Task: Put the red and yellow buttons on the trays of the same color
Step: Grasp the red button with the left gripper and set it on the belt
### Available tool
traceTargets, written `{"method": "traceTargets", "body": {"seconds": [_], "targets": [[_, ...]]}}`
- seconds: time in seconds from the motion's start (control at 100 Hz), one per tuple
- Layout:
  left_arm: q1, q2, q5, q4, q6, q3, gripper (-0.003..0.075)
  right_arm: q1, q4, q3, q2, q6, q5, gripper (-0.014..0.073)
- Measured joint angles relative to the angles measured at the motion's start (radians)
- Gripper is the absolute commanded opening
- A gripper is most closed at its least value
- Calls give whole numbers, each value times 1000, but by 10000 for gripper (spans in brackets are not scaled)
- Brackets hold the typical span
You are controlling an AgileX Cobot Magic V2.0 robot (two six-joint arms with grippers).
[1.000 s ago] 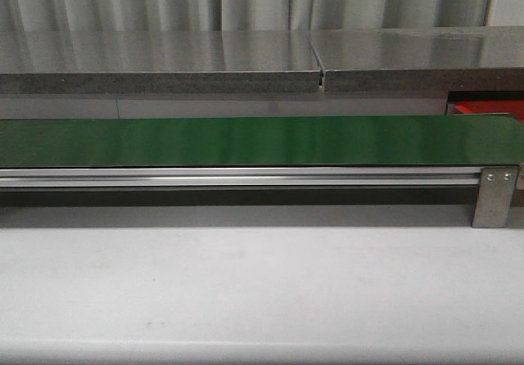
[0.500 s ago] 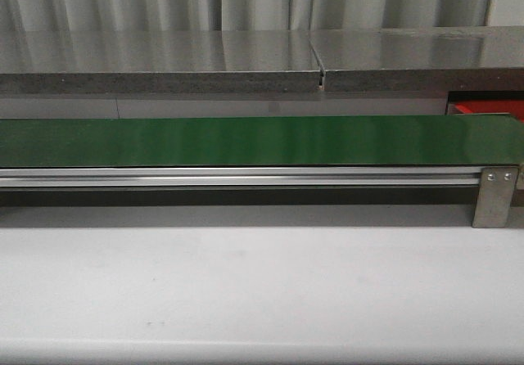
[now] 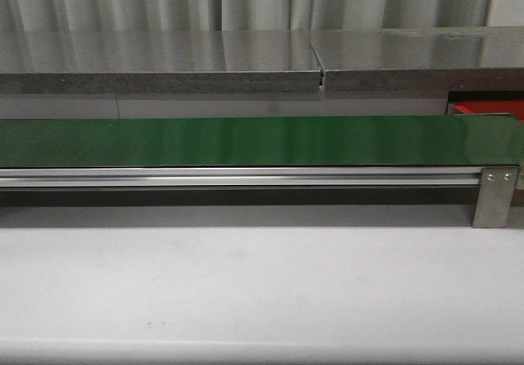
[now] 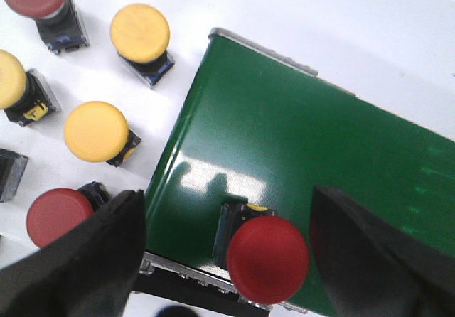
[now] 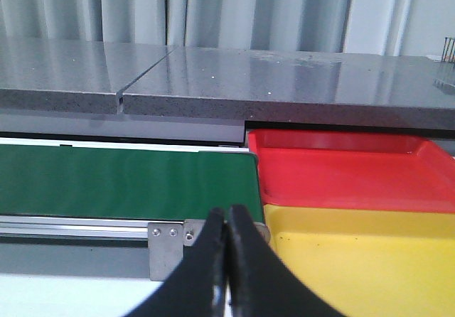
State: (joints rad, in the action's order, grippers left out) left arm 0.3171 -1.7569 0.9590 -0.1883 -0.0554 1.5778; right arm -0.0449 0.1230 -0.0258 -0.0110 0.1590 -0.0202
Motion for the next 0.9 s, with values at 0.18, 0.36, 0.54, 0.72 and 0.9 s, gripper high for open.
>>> {"method": "traceTargets", "body": {"seconds": [0.18, 0.36, 0.54, 0.72, 0.9], "targets": [[0, 17, 34, 64, 2, 24, 479, 0, 0, 0, 0, 0, 0, -66], [18, 0, 44, 76, 0, 24, 479, 0, 0, 0, 0, 0, 0, -66], [81, -44, 44, 70, -19, 24, 479, 0, 0, 0, 0, 0, 0, -66], [124, -110, 26, 45, -30, 24, 479, 0, 0, 0, 0, 0, 0, -66], [139, -189, -28, -5, -30, 30, 479, 0, 0, 0, 0, 0, 0, -66]]}}
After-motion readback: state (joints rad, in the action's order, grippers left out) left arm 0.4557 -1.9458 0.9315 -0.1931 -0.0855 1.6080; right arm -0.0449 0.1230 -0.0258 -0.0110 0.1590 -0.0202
